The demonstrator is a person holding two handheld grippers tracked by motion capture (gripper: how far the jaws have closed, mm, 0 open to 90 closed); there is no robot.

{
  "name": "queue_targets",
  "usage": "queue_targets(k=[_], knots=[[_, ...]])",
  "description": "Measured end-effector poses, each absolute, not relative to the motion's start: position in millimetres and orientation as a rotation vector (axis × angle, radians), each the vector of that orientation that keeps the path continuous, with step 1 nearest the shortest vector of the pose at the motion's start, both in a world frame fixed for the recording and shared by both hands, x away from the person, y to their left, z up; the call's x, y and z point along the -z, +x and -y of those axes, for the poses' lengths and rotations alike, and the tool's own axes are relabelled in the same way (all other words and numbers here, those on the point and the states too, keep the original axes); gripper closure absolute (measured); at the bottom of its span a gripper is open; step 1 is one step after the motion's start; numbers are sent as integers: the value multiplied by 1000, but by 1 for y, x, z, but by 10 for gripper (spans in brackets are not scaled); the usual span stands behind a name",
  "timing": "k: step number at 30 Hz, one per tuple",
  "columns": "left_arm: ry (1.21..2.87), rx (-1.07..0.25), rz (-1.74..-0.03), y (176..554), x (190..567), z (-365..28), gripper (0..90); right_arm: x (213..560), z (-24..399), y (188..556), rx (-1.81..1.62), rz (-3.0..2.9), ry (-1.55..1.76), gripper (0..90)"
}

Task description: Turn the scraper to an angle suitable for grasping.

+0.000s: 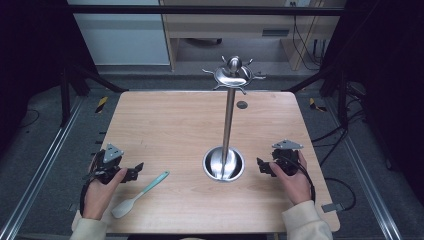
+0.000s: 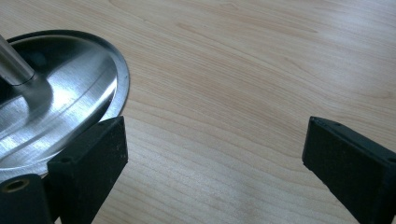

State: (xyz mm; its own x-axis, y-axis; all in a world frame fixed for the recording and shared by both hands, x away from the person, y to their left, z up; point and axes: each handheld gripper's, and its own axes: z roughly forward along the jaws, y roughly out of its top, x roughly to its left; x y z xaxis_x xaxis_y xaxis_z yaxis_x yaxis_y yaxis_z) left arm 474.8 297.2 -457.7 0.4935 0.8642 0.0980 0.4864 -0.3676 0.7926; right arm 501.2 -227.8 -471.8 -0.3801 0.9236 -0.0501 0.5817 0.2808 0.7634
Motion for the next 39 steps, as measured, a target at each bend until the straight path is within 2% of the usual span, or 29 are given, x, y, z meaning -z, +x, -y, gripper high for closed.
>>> queue_targets(k=[3, 12, 16, 19, 24, 27, 33, 39], knots=[[2075, -617, -1085, 475, 459, -287, 46, 472, 228, 501, -923, -2061, 1347, 71], [2196, -610, -1018, 471, 462, -259, 52, 472, 229, 501, -922, -2062, 1343, 71], [2236, -627, -1021, 470, 464, -249, 90, 471, 229, 501, -926, -2060, 1346, 72], [2237, -638, -1021, 468, 462, -247, 244, 472, 229, 501, -921, -2062, 1345, 73], [2305, -607, -989, 467, 465, -245, 574, 471, 229, 500, -918, -2061, 1337, 73], [2347, -599, -978, 466, 466, -243, 718, 471, 228, 500, -919, -2060, 1343, 74], [2372, -549, -1001, 468, 469, -246, 891, 471, 229, 501, -918, -2062, 1340, 76], [2380, -546, -990, 467, 466, -242, 900, 471, 228, 500, -914, -2064, 1336, 77]])
